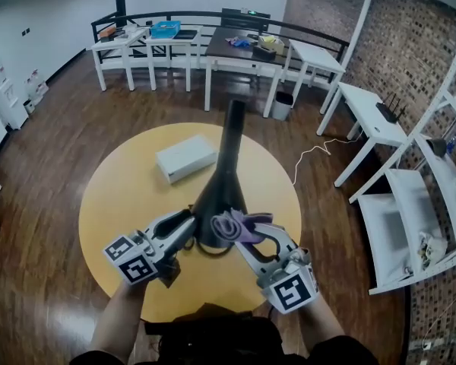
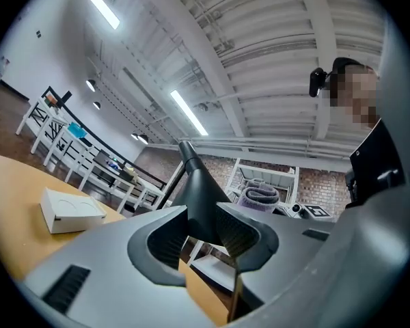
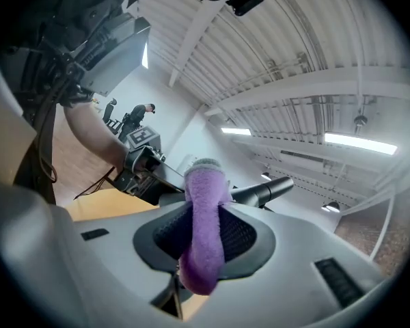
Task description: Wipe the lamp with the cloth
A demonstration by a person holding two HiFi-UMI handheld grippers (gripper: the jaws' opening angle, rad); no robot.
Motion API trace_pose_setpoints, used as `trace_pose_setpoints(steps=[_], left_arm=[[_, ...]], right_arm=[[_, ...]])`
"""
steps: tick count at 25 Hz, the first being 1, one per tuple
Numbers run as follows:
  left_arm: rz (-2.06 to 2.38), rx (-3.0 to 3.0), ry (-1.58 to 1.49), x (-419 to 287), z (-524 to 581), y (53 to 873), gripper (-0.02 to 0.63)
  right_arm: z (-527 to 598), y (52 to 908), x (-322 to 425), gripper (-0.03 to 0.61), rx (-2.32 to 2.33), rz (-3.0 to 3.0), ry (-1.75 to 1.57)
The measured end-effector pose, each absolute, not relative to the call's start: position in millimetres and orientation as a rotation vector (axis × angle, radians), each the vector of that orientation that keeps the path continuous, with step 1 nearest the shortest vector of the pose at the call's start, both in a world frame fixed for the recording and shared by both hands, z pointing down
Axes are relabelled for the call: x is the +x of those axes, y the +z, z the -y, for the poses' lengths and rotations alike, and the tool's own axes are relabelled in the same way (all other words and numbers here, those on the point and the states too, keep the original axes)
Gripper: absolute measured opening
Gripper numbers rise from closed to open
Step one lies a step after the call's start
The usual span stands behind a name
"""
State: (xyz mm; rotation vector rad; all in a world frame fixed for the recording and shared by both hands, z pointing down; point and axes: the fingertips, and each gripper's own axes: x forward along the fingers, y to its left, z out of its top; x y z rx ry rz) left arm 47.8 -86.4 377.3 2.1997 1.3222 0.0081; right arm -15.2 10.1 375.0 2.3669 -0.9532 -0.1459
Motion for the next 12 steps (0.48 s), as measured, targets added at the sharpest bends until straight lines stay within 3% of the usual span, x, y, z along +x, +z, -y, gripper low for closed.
trace_pose_setpoints(steps=[12], left_arm=[[-1.335,2.182,0.057,20,27,377,0.135]], right_arm=[[-79,367,-6,0.095,2.403,0.839,-0.067]])
